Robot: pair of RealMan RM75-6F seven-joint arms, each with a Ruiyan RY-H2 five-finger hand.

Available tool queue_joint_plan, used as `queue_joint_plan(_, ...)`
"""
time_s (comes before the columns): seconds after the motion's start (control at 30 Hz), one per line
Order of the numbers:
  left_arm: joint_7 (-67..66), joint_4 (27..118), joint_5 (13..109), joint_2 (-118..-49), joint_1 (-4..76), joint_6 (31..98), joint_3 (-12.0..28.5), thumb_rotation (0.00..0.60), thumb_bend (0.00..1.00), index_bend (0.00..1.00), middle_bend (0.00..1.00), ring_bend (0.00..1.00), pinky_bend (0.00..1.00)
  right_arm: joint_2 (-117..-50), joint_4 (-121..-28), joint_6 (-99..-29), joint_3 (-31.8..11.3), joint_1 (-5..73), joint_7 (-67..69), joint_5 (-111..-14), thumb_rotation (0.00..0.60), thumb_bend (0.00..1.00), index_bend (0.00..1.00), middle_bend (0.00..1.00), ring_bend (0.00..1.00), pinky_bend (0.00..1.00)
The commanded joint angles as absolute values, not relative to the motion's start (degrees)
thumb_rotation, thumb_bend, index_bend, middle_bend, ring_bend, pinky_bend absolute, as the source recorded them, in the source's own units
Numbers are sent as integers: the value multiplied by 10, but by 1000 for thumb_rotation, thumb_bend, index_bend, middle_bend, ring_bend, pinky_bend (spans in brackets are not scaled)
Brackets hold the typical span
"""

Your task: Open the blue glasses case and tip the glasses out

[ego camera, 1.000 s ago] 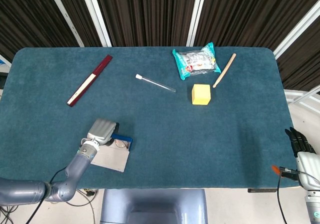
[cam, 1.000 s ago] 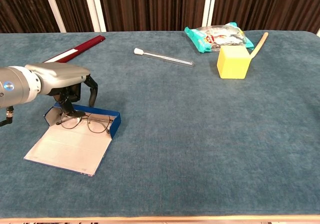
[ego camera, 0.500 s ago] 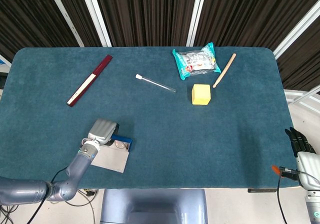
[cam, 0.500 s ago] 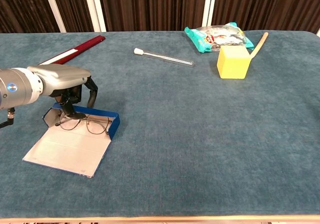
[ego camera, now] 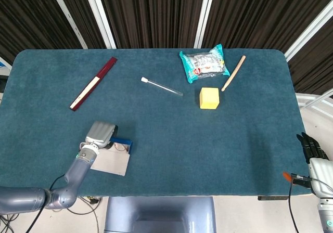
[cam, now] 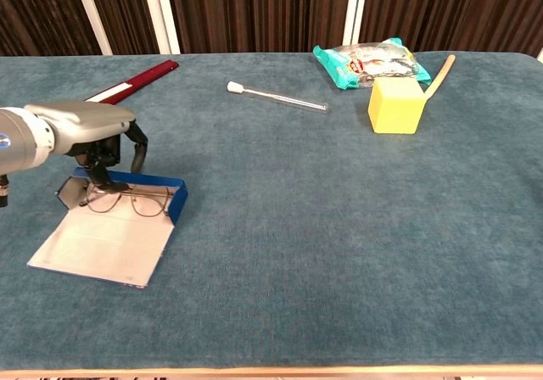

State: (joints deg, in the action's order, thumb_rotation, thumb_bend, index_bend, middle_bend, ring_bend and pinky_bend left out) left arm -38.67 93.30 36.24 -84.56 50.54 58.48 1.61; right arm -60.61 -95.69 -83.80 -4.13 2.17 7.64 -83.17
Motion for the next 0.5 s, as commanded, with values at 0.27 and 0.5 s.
queue_joint_plan(0.27, -406, 912, 347, -828, 490, 618, 9, 600, 318, 613, 1000, 892, 968, -606, -957, -838, -41, 22, 75, -832, 600, 179, 0, 0, 0, 193)
queue_joint_plan(0.5, -423, 894, 331, -829, 477, 652, 11, 600, 322, 623, 1000, 896, 969, -606, -958, -838, -41, 21, 76, -832, 600, 179, 0, 0, 0, 194)
